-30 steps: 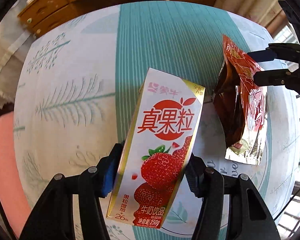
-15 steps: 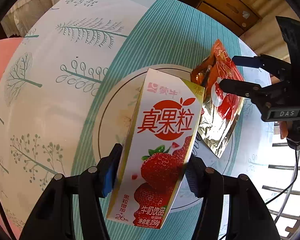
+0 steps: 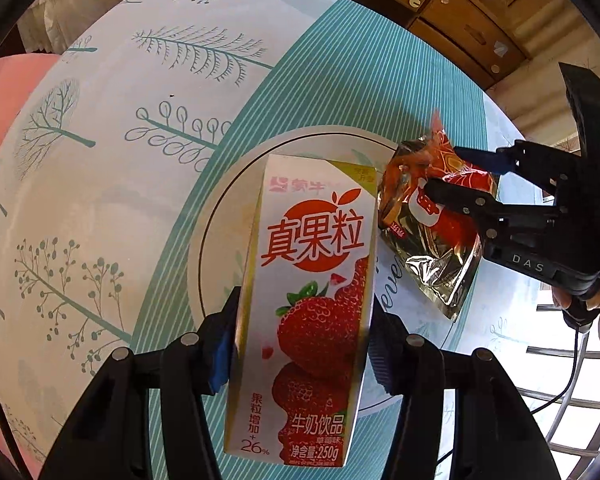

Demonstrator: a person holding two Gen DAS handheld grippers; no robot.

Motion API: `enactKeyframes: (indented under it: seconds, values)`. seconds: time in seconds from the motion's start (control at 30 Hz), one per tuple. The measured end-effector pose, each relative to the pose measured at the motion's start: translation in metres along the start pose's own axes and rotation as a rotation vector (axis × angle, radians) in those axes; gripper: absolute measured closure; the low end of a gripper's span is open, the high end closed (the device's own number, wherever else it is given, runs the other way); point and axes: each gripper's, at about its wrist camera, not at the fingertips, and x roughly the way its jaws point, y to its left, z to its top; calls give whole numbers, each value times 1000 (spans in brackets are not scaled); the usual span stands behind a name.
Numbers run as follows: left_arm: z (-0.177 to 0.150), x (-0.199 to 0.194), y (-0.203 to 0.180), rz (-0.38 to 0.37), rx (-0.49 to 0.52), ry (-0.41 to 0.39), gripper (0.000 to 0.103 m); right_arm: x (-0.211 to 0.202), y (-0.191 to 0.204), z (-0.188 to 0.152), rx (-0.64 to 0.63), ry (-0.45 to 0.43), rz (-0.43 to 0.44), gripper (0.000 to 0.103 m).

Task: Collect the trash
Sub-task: 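Lift the carton and snack bag off the table toward the bin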

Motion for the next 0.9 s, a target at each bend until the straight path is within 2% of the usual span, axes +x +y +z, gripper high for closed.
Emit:
enactKeyframes:
  seconds: [0.07, 0.2, 0.23, 0.37, 0.5, 0.7, 0.9]
  values:
    - [-5, -4, 5, 1, -6, -9, 50, -1, 6, -4, 7, -5, -1, 66]
    - [-15, -18, 16, -2, -16, -23, 52, -9, 14, -11, 67, -4, 14, 87]
    - [-19, -23, 18, -1, -14, -30, 52, -14, 18, -14, 90, -17, 17, 89]
    - [-33, -48, 26, 6, 16, -65, 52, -43, 37, -24, 182, -79, 55, 90]
    - [-50, -79, 38, 5, 43, -91, 53, -77, 70, -30, 239, -163, 52, 90]
    - [-82, -121, 61, 5, 86, -137, 53, -115, 141, -44, 305, -238, -22, 90]
    - [-136, -163, 104, -16, 150, -186, 53, -144, 228, -61, 375, -276, -125, 90]
